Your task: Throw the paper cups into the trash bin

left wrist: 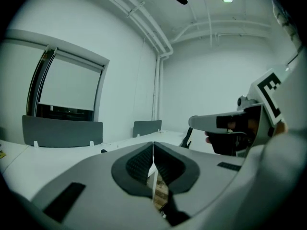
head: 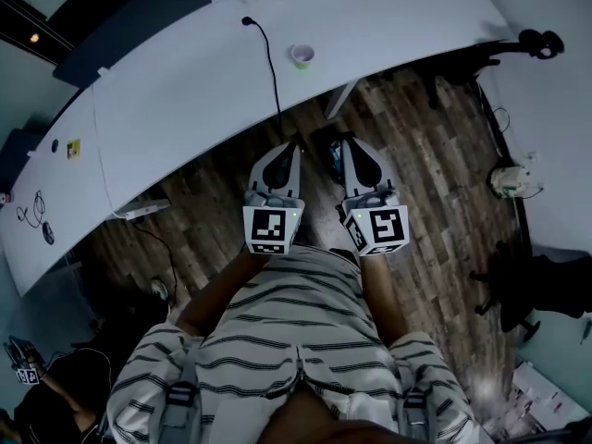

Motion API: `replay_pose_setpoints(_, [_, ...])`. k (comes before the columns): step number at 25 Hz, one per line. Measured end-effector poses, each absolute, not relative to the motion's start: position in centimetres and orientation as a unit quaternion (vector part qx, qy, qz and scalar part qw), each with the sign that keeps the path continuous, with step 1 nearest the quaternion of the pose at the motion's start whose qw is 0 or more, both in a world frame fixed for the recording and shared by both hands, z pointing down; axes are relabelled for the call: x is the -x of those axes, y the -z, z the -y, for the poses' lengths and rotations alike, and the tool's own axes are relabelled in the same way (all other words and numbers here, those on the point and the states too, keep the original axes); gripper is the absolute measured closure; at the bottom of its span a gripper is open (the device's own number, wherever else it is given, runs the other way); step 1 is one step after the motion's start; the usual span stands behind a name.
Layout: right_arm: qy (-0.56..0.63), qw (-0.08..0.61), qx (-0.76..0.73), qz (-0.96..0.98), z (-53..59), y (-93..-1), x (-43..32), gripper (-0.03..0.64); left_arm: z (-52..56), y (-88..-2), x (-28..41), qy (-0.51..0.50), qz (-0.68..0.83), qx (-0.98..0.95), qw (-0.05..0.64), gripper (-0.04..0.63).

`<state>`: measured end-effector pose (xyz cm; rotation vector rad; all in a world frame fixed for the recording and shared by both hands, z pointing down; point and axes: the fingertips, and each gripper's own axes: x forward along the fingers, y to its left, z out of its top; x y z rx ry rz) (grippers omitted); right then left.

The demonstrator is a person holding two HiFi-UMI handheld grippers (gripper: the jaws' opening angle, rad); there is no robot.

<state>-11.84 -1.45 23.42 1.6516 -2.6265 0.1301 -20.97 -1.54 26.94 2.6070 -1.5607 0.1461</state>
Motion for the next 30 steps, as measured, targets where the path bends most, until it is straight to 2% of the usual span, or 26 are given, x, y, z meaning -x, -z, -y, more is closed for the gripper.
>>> replay_pose_setpoints(11, [-0.041,0.037,-0.547,0.835,8.3,-24.4,13.3,0.607,9.0,-28.0,21.9,-0.06,0.491,-0.867,0.058,0.572])
replay_pose_setpoints(30, [-0.062,0.06,-0.522,0.849,11.7,-27.6,9.5,0.607,14.0,-31.7,19.0,-0.076,0.538,-0.833,0.108,0.571])
